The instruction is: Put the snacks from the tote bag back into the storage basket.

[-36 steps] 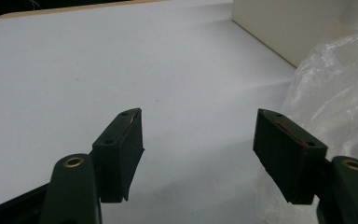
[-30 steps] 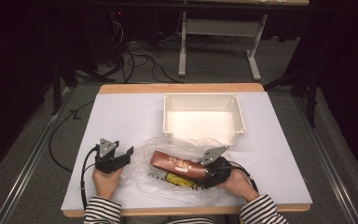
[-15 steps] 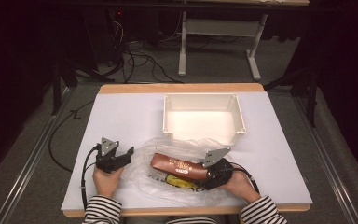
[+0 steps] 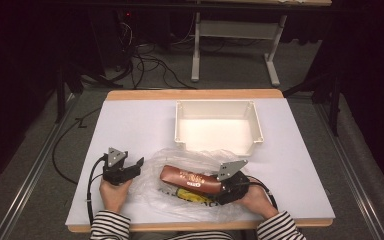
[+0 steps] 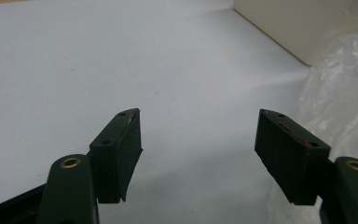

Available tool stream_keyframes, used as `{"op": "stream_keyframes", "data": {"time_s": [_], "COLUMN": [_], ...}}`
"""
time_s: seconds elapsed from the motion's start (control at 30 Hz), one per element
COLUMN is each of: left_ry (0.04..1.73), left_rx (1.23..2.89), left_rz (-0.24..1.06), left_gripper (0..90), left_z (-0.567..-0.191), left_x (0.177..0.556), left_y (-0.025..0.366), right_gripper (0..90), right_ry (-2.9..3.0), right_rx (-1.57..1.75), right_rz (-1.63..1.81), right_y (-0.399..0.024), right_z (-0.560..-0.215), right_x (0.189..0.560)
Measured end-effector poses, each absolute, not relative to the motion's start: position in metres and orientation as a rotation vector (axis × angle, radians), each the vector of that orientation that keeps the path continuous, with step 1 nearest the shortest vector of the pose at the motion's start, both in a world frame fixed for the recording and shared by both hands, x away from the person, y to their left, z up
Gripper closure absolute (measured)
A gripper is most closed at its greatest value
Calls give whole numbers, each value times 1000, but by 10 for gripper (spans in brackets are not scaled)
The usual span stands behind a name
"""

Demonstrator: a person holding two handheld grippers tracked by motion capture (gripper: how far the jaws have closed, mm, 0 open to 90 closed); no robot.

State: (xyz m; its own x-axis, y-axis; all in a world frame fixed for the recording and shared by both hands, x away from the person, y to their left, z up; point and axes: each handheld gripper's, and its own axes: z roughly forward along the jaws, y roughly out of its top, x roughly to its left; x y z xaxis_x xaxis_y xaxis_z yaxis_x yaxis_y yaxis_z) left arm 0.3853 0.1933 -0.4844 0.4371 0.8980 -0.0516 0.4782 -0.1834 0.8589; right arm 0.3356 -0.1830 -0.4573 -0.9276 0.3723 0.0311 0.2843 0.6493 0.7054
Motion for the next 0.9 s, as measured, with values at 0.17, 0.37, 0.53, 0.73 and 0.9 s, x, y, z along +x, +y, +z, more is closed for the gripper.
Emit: {"op": "stream_keyframes", "data": {"time_s": [0.17, 0.37, 0.53, 0.73, 0.9], "left_ry": [1185, 1180, 1178, 1184, 1184], "left_rx": [1807, 1805, 1804, 1803, 1805], "left_rz": [593, 588, 587, 585, 585], "left_gripper": [316, 317, 318, 318, 318], "left_z": [-484, -484, -484, -484, -484], "left_x": [386, 386, 385, 386, 386], "left_y": [195, 196, 196, 196, 196], "right_gripper": [390, 391, 390, 389, 388], "right_ry": [2760, 2757, 2735, 2738, 2715], "right_rx": [526, 521, 535, 558, 537], "right_rz": [1147, 1124, 1150, 1162, 1185], "right_y": [-182, -180, -182, -186, -191], "right_z": [-456, -444, -436, -432, -427], "right_x": [337, 336, 336, 335, 333]}}
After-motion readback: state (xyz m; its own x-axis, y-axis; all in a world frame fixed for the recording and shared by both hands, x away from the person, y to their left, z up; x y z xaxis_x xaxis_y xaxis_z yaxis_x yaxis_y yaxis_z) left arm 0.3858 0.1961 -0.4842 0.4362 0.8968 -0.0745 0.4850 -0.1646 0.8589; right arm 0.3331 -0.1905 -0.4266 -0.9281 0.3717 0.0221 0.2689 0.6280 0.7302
